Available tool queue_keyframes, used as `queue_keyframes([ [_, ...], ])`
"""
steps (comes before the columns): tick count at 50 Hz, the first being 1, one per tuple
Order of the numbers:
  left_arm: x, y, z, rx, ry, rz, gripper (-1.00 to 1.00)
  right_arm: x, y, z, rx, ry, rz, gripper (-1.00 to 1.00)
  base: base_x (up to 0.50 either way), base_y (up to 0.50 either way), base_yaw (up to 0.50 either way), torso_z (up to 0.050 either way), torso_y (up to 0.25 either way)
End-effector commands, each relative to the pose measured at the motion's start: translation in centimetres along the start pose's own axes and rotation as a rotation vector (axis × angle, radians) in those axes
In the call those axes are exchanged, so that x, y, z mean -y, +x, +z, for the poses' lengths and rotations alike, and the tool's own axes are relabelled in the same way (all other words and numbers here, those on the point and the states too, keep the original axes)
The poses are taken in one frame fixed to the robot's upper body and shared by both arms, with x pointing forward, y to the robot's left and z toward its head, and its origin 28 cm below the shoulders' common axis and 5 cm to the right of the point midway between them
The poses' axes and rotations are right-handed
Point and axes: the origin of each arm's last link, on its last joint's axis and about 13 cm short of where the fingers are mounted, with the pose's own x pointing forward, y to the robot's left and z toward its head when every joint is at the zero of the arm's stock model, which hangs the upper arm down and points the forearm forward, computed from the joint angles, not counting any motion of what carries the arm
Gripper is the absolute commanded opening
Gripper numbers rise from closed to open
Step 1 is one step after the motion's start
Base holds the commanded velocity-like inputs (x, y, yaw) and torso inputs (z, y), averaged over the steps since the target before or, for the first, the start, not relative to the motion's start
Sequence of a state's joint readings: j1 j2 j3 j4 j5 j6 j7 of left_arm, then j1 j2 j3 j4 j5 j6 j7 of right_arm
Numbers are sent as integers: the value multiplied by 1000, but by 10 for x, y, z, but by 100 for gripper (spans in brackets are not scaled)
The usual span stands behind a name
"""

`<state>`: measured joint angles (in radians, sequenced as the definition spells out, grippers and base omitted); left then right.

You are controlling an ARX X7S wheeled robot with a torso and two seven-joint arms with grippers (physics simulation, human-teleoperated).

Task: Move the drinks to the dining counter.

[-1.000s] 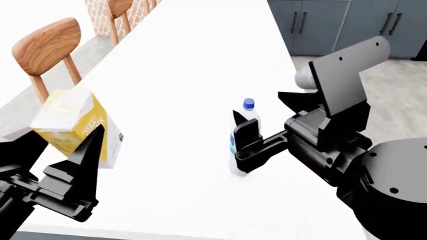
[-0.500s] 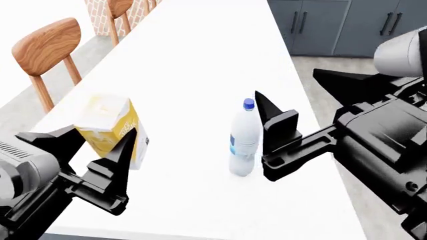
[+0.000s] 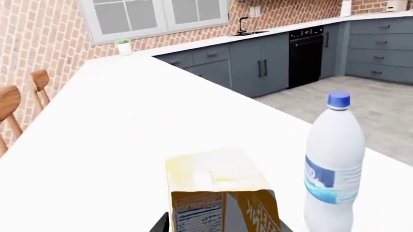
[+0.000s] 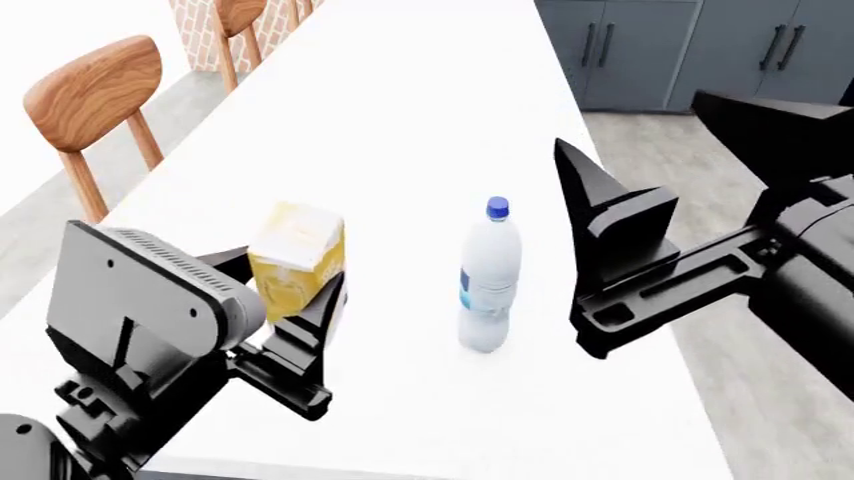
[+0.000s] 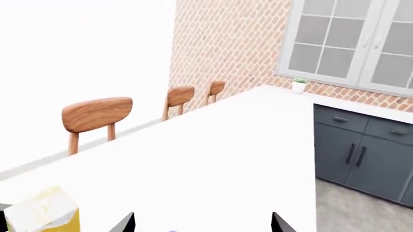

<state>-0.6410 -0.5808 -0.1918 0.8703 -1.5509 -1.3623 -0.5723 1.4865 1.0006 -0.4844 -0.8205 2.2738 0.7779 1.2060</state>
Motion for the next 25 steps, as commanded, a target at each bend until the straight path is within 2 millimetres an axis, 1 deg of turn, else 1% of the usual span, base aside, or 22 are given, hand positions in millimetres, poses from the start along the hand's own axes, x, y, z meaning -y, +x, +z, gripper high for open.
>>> queue_keyframes([
  [1, 3, 11, -4, -33, 15, -21, -100, 1, -1, 4, 10, -7, -7, 100, 0, 0, 0, 0, 0],
  [10, 1, 12, -11, -57, -5, -17, -100, 1, 0, 2, 3, -8, -7, 100, 0, 0, 0, 0, 0],
  [23, 0, 10, -12, -74, -21, -12, -100, 1, 1, 0, -2, -11, -13, 100, 0, 0, 0, 0, 1],
  [24, -1, 10, -11, -70, -28, -12, 100, 1, 1, 0, -2, -10, -12, 100, 0, 0, 0, 0, 0],
  [25, -1, 10, -10, -70, -22, -10, 100, 1, 1, 0, -1, -10, -12, 100, 0, 0, 0, 0, 0],
])
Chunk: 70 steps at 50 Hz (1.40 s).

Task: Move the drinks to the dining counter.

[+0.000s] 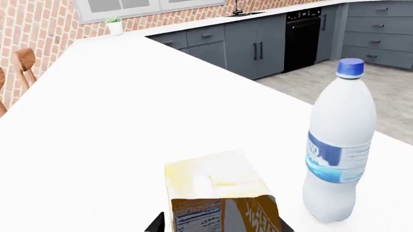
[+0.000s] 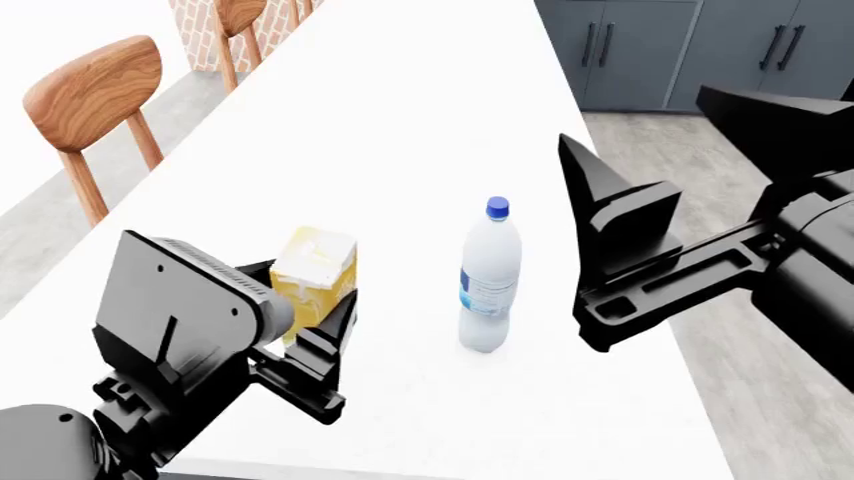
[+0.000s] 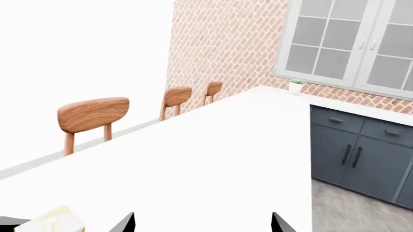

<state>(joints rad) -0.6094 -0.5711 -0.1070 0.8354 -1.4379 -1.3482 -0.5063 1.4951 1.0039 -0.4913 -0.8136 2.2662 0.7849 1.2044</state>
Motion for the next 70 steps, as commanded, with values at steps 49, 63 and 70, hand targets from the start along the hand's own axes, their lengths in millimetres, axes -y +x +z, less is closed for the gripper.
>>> queue_keyframes([
  [49, 1, -84, 63, 330, -131, -73, 100, -3, -7, 14, 35, -31, -8, 100, 0, 0, 0, 0, 0],
  [63, -13, -112, 83, 462, -134, 120, 100, -2, -19, 31, 85, -53, -61, 100, 0, 0, 0, 0, 0],
  [70, -17, -122, 87, 496, -136, 181, 100, 3, -26, 37, 119, -41, -122, 100, 0, 0, 0, 0, 0],
])
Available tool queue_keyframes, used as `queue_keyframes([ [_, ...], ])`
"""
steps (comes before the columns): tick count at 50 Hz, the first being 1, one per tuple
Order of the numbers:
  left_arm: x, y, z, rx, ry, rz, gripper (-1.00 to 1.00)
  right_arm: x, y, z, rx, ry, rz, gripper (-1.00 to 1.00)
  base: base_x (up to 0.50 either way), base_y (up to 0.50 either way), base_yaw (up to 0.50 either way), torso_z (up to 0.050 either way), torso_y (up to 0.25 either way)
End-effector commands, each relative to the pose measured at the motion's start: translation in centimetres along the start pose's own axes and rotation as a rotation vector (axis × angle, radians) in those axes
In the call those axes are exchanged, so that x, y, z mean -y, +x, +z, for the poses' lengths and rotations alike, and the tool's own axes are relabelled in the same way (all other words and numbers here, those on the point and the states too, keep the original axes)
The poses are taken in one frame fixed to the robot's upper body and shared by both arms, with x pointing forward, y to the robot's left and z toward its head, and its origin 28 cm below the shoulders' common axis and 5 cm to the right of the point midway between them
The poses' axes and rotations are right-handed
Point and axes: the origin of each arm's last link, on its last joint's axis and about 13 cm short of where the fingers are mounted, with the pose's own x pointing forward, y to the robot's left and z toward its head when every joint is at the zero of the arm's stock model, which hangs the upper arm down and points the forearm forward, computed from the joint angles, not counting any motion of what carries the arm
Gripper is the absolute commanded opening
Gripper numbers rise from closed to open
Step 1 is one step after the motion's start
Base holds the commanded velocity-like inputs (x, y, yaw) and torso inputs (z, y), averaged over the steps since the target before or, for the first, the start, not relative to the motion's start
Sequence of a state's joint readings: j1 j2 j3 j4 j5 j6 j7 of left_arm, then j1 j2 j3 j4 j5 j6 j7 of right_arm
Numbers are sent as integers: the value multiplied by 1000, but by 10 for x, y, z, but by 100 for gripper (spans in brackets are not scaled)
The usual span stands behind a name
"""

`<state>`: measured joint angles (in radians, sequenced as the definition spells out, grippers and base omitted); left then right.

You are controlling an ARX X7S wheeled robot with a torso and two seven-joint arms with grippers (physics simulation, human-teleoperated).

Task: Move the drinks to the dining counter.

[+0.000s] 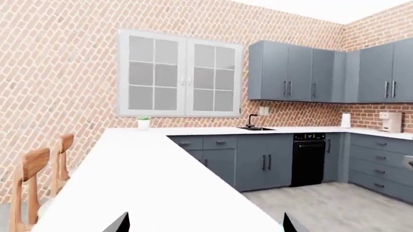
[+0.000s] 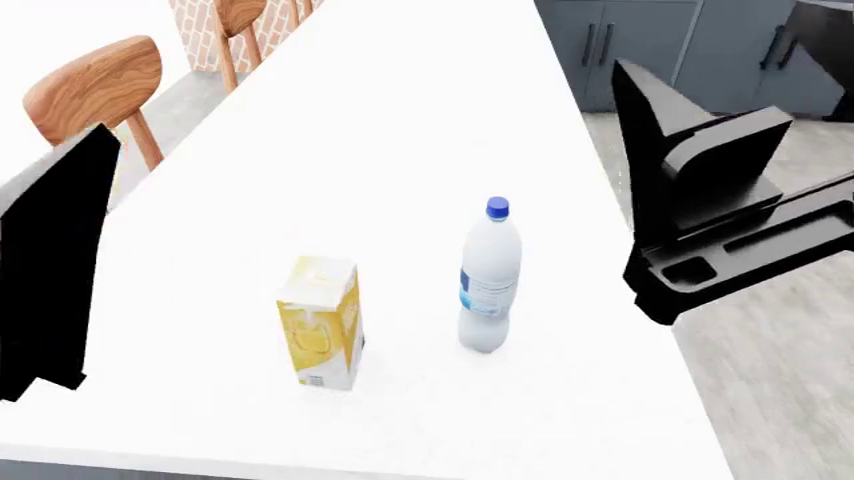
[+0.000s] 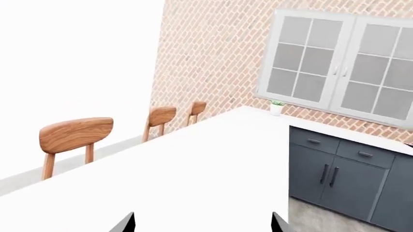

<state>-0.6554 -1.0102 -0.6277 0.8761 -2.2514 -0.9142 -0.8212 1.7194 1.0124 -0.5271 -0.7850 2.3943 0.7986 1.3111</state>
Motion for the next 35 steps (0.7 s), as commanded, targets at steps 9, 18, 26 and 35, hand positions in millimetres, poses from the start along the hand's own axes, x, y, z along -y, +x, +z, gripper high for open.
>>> queue_keyframes([
  [9, -5, -20, 28, 113, 26, 116, 100, 11, -18, 24, 93, 8, -152, 100, 0, 0, 0, 0, 0],
  [18, -10, -28, 37, 146, 25, 160, 100, 22, -27, 36, 127, 16, -233, 100, 0, 0, 0, 0, 0],
  [26, -13, -33, 42, 171, 19, 189, 100, 31, -33, 47, 148, 17, -288, 100, 0, 0, 0, 0, 0],
  [35, -15, -44, 55, 226, 11, 225, 100, 32, -45, 68, 194, 0, -327, 100, 0, 0, 0, 0, 0],
])
